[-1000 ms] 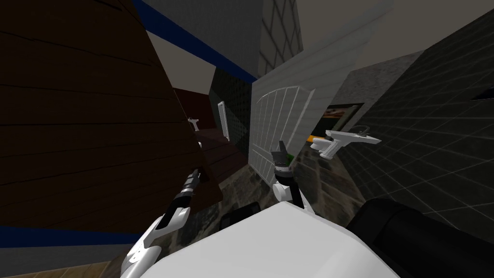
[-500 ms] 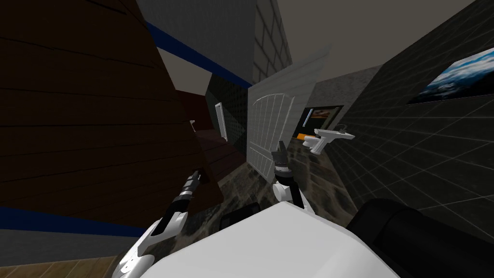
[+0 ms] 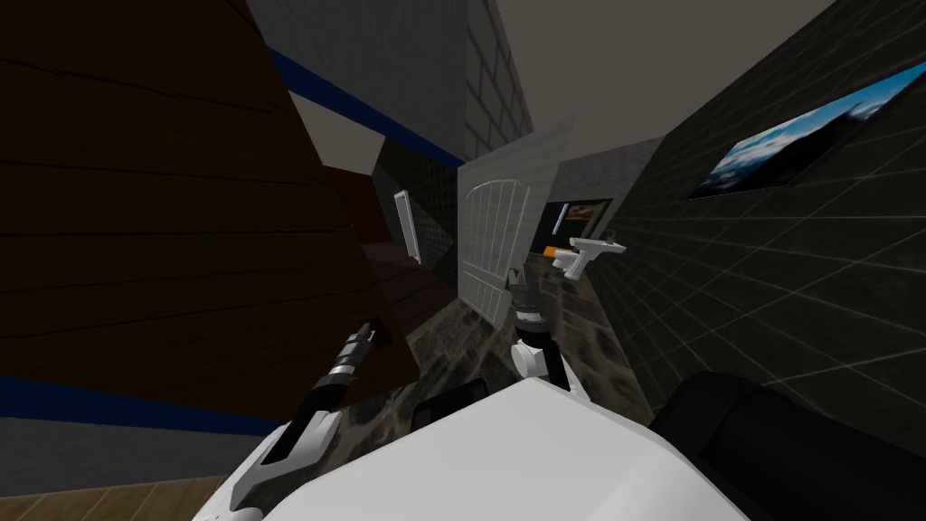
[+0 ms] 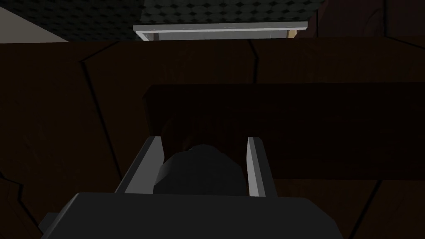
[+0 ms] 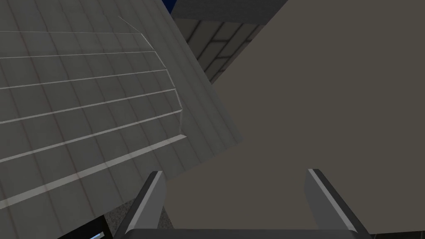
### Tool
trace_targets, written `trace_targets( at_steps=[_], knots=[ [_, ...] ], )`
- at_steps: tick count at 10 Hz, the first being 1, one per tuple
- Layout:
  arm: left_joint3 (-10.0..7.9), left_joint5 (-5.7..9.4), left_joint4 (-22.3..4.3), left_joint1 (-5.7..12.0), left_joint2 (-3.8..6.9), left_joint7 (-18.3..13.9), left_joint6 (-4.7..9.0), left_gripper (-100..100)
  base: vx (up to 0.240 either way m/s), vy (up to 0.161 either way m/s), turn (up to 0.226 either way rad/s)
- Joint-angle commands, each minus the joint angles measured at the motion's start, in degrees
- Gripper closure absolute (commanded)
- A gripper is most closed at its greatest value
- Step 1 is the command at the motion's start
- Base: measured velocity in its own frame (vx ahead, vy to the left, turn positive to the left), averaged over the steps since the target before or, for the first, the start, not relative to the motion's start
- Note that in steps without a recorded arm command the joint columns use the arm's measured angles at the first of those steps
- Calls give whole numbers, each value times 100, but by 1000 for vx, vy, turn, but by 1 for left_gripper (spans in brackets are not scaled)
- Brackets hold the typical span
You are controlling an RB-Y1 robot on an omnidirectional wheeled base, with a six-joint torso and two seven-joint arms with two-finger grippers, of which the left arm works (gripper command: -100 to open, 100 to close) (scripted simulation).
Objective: Pull the door open
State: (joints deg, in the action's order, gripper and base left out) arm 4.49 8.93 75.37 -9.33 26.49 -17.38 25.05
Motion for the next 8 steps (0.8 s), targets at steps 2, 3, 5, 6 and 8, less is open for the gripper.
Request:
trace_targets(
  at_steps=[2,3,5,6,8],
  knots=[
    [116,23,129,-185,206,-147,136,100,-216,84,-103],
    [165,31,173,-247,281,-201,189,100,-197,81,-110],
    [235,30,167,-342,363,-253,303,100,-117,49,-90],
    [251,33,177,-372,399,-275,342,100,-214,103,-170],
    [323,49,222,-506,567,-378,517,100,-180,86,-117]
  ],
)
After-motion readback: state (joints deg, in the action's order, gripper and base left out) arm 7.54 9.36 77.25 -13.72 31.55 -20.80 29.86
